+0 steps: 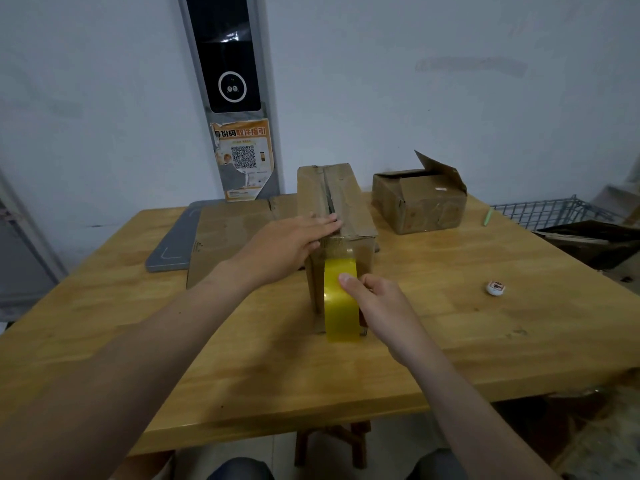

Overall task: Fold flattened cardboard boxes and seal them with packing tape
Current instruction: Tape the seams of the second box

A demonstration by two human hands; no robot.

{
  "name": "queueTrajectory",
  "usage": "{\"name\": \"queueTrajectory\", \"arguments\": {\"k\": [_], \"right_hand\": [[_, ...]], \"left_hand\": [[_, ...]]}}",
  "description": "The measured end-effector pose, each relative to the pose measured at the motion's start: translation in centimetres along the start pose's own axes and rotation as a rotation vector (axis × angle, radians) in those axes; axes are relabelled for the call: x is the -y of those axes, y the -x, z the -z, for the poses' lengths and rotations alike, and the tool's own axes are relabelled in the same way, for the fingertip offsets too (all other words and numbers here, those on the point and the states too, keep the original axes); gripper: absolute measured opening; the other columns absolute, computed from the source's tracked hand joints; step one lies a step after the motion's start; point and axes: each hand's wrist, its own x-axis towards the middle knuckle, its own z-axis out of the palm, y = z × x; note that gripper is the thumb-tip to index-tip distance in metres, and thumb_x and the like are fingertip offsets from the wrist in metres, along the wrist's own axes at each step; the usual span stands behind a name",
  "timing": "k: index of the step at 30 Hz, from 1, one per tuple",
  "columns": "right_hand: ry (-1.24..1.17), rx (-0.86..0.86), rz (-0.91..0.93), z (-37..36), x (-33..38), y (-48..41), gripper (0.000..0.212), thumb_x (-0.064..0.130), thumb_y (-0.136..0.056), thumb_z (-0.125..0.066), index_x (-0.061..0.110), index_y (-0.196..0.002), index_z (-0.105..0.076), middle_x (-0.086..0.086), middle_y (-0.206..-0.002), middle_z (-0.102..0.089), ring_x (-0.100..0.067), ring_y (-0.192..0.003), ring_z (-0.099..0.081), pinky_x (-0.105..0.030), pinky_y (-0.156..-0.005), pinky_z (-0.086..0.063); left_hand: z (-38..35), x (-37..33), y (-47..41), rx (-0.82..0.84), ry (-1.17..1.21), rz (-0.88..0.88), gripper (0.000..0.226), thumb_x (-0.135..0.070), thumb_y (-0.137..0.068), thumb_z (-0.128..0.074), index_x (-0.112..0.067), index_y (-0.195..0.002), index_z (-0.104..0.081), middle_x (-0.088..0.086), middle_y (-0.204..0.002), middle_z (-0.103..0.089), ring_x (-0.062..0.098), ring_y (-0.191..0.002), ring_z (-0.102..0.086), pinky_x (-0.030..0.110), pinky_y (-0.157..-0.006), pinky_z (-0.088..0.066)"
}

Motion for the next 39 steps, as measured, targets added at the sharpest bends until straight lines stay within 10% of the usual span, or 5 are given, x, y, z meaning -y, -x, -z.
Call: {"name": "queueTrajectory", "arguments": {"k": [10, 13, 19, 31, 39], "right_hand": [[0.124, 0.02, -0.151, 1.0, -0.6, -0.7, 0.06, 0.067, -0.082, -0.067, 0.008, -0.095, -0.073, -0.013, -0.089, -0.075, -0.025, -0.083, -0.074, -0.053, -0.084, -0.059], [0.542, -0.129, 0.01, 2.6, 1.6, -1.1, 0.035, 0.061, -0.087, -0.066, 0.029, -0.099, -0.066, 0.01, -0.089, -0.067, -0.006, -0.083, -0.063, -0.031, -0.072, -0.054], [0.776, -0.164, 0.645, 3.9, 5.1, -5.3, 0.035, 0.044, -0.098, -0.058, 0.03, -0.129, -0.067, 0.012, -0.136, -0.059, -0.014, -0.132, -0.038, -0.035, -0.11, -0.034], [0.851, 0.115, 0.565, 3.7, 3.9, -10.4, 0.07, 0.076, -0.083, -0.038, 0.04, -0.14, -0.056, 0.021, -0.153, -0.045, -0.018, -0.146, -0.028, -0.046, -0.118, -0.033], [0.941, 0.208, 0.456, 3.3, 5.1, -10.8, 0.062, 0.054, -0.093, -0.06, 0.037, -0.15, -0.044, 0.018, -0.156, -0.041, -0.015, -0.153, -0.012, -0.053, -0.117, -0.033]], "left_hand": [[0.0, 0.0, 0.1, 0.007, 0.053, 0.025, 0.053, -0.019, -0.106, -0.05, -0.046, -0.151, -0.044, -0.027, -0.156, -0.038, 0.008, -0.15, -0.031, 0.039, -0.116, -0.036], [-0.1, 0.2, 0.2, 0.001, 0.169, 0.053, 0.051, -0.017, -0.104, -0.055, -0.041, -0.149, -0.048, -0.032, -0.151, -0.038, 0.003, -0.149, -0.029, 0.039, -0.119, -0.031], [0.2, 1.1, 0.1, -0.063, 0.453, 0.095, 0.043, -0.019, -0.093, -0.073, -0.029, -0.134, -0.066, -0.028, -0.134, -0.053, -0.009, -0.138, -0.039, 0.042, -0.117, -0.04], [-1.5, 2.1, 0.3, -0.142, 0.566, 0.184, 0.057, -0.033, -0.093, -0.073, -0.033, -0.146, -0.054, -0.015, -0.157, -0.042, 0.0, -0.143, -0.037, 0.038, -0.119, -0.038], [-1.8, 2.0, -0.2, -0.093, 0.526, 0.18, 0.061, -0.027, -0.097, -0.068, -0.031, -0.153, -0.043, -0.011, -0.162, -0.034, 0.005, -0.149, -0.03, 0.045, -0.123, -0.03]]}}
